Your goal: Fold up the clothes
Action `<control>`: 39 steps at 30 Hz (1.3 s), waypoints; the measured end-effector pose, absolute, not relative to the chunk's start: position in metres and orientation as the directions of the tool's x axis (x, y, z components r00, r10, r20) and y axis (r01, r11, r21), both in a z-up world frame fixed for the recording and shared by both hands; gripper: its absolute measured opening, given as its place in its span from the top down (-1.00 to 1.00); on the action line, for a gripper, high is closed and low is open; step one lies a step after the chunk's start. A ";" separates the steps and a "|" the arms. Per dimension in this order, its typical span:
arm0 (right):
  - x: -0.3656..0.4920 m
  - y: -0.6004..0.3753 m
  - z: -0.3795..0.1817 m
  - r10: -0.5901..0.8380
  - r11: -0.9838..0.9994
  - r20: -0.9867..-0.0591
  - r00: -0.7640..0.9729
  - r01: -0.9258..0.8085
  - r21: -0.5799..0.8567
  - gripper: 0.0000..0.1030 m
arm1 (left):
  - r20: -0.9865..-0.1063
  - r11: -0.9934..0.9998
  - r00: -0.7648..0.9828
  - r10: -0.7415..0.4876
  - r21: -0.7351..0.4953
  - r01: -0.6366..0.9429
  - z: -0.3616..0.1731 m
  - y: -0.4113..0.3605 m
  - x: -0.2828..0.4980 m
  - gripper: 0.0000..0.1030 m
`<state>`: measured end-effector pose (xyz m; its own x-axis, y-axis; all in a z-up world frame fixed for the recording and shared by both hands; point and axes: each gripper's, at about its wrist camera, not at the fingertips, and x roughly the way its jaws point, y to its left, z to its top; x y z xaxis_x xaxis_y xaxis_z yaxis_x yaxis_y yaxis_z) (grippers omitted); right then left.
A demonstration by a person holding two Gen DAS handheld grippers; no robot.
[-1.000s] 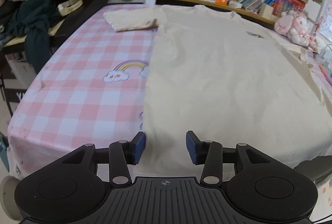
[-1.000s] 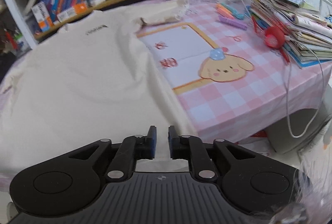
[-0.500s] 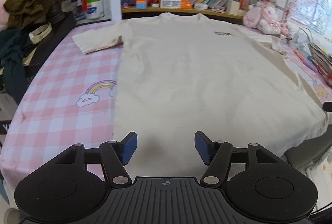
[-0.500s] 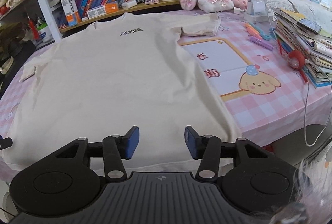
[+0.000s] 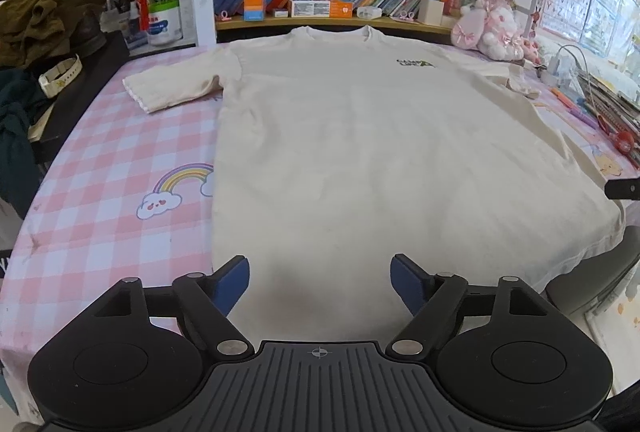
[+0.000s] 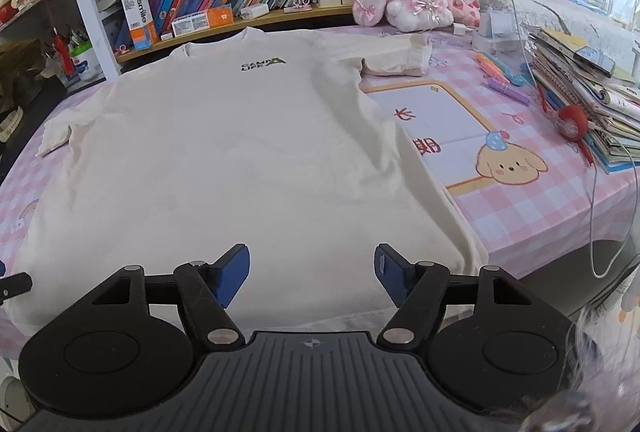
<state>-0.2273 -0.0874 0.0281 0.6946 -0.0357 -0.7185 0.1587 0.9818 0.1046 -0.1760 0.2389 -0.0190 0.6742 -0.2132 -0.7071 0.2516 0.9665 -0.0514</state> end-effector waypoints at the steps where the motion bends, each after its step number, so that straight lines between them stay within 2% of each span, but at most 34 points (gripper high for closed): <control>1: -0.225 -0.087 0.028 -0.034 0.982 -0.718 0.696 0.156 0.104 -0.32 | -0.706 0.967 0.676 -0.211 -0.050 0.251 -0.019 0.238 -0.175 -0.58; 13: -0.178 -0.111 0.020 -0.004 0.983 -0.711 0.703 0.133 0.126 -0.39 | -0.718 0.979 0.675 -0.170 -0.047 0.197 -0.022 0.219 -0.137 -0.60; 20: -0.136 -0.154 0.019 0.025 0.983 -0.722 0.691 0.114 0.143 -0.41 | -0.747 0.987 0.650 -0.143 -0.055 0.153 -0.021 0.182 -0.104 -0.63; 24: -0.109 -0.182 0.014 0.057 0.977 -0.739 0.672 0.113 0.179 -0.41 | -0.758 0.989 0.641 -0.121 -0.038 0.141 -0.019 0.159 -0.092 -0.72; 39: -0.051 -0.262 -0.003 0.139 0.956 -0.744 0.653 0.109 0.274 -0.41 | -0.781 0.996 0.623 -0.043 0.012 0.084 -0.016 0.096 -0.055 -0.75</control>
<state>-0.0515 -0.2623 -0.0031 0.6535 0.1390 -0.7441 0.1088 0.9556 0.2740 -0.0551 0.0958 -0.0162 0.6232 -0.0432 -0.7809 0.0842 0.9964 0.0120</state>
